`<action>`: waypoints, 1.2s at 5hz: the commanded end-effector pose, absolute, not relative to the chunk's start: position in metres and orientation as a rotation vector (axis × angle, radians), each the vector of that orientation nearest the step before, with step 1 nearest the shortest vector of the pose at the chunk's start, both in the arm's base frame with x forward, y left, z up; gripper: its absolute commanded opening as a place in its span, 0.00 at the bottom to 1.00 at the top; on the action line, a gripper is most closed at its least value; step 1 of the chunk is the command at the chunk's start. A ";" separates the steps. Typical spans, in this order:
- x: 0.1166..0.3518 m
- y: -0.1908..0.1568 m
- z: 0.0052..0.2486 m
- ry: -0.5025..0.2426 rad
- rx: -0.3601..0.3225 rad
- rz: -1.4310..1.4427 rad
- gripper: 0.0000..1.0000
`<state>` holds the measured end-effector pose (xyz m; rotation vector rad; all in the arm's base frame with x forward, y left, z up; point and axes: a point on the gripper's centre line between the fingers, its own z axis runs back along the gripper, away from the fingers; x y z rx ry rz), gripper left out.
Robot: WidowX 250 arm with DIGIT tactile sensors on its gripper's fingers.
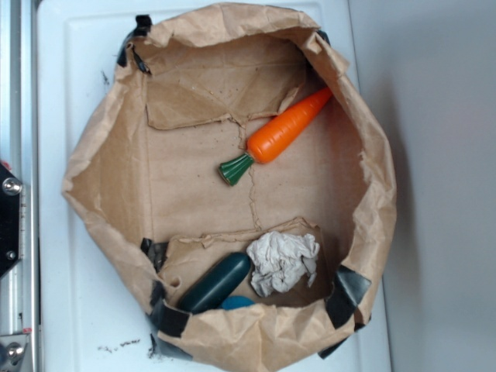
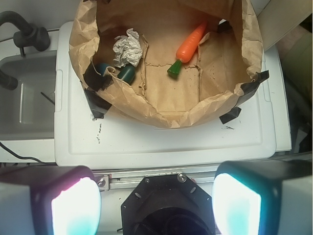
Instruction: Grab the carrot.
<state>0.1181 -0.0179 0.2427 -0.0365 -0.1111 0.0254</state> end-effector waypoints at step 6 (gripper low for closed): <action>0.225 0.033 0.211 -0.180 0.004 0.163 1.00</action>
